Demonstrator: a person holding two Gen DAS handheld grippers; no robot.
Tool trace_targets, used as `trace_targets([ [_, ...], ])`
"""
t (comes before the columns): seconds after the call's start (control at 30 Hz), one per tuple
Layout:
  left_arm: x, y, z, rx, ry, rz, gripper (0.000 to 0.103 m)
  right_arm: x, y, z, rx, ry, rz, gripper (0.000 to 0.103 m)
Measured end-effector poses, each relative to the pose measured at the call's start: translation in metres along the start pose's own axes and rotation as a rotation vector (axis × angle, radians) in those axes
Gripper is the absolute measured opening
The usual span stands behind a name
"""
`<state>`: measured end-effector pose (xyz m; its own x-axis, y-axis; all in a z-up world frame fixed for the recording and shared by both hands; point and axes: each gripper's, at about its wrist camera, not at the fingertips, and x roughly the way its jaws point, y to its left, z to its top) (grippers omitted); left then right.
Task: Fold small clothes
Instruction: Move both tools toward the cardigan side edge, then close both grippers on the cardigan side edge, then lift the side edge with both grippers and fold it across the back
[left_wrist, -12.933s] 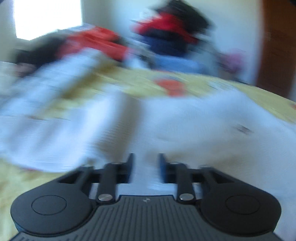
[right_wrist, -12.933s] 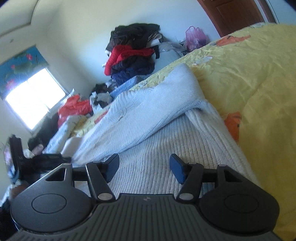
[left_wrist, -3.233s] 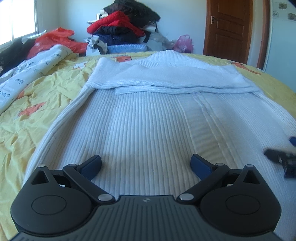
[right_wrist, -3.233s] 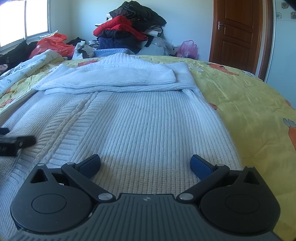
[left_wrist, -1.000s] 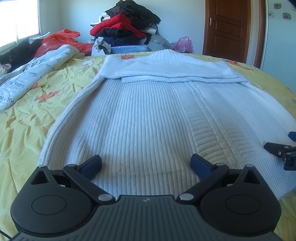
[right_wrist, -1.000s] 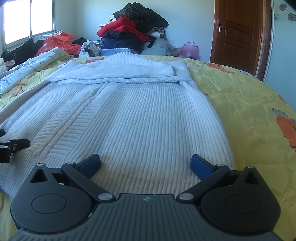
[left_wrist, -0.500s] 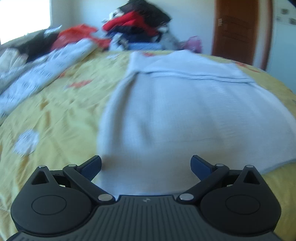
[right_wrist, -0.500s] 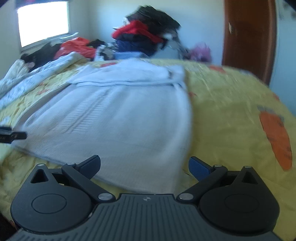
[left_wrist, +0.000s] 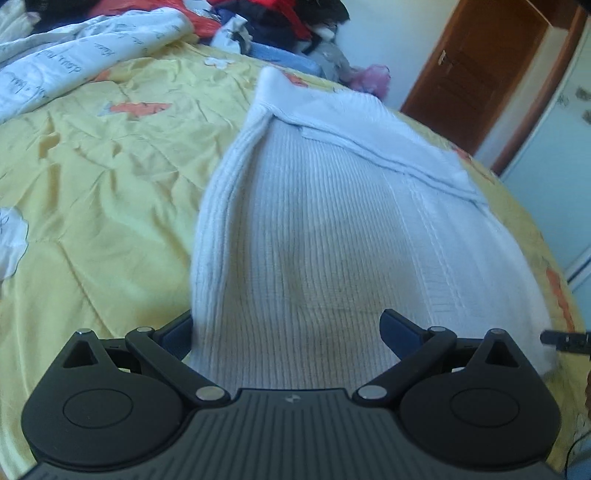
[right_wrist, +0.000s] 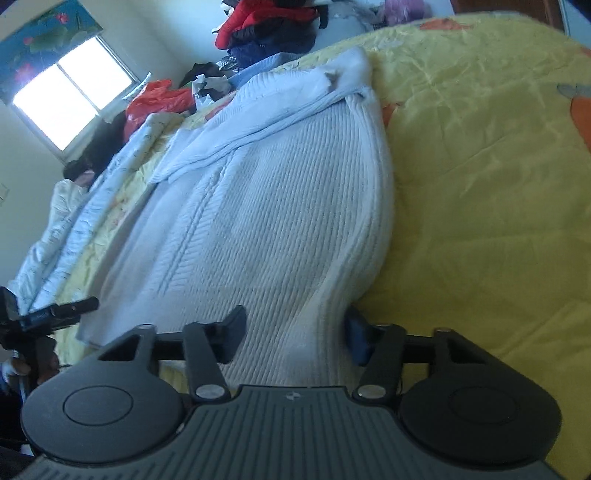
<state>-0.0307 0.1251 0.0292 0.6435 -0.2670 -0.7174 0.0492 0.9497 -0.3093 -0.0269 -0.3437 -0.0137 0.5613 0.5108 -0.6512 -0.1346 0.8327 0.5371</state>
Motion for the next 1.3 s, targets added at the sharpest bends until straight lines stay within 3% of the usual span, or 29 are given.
trace_targets([
  [0.13,-0.002,0.009,0.006,-0.028,0.036,-0.040,0.094,-0.001,-0.023,0.007,0.154,0.021,0.107,0.051],
  [0.27,-0.001,0.032,0.015,-0.207,0.074,-0.159,0.059,0.006,-0.037,0.010,0.263,0.039,0.201,0.051],
  [0.3,0.001,0.035,0.016,-0.226,0.083,-0.160,0.052,0.010,-0.037,0.011,0.270,0.043,0.217,0.050],
  [0.37,0.003,0.033,0.018,-0.187,0.094,-0.123,0.037,0.018,-0.035,0.014,0.265,0.054,0.231,0.052],
  [0.57,0.000,0.036,0.023,-0.135,0.171,-0.121,0.035,0.019,-0.037,0.019,0.252,0.089,0.226,0.043],
  [0.63,0.000,0.035,0.022,-0.123,0.169,-0.104,0.029,0.020,-0.040,0.020,0.264,0.089,0.231,0.042],
  [0.67,0.001,0.034,0.021,-0.111,0.170,-0.079,0.012,0.021,-0.039,0.020,0.269,0.089,0.235,0.024],
  [0.7,0.001,0.033,0.021,-0.101,0.172,-0.063,0.012,0.022,-0.040,0.020,0.268,0.089,0.223,0.018],
  [0.8,-0.002,0.032,0.026,-0.086,0.167,-0.072,0.012,0.016,-0.037,0.022,0.248,0.062,0.253,0.017],
  [0.97,-0.025,0.041,0.065,-0.120,0.051,-0.178,0.012,-0.007,-0.032,0.058,0.249,-0.058,0.346,0.016],
  [1.17,-0.008,0.039,0.151,-0.148,-0.084,-0.249,0.011,0.007,-0.029,0.153,0.231,-0.213,0.438,0.016],
  [1.3,0.030,0.029,0.220,-0.108,-0.149,-0.238,0.011,0.043,-0.038,0.232,0.253,-0.288,0.449,0.016],
])
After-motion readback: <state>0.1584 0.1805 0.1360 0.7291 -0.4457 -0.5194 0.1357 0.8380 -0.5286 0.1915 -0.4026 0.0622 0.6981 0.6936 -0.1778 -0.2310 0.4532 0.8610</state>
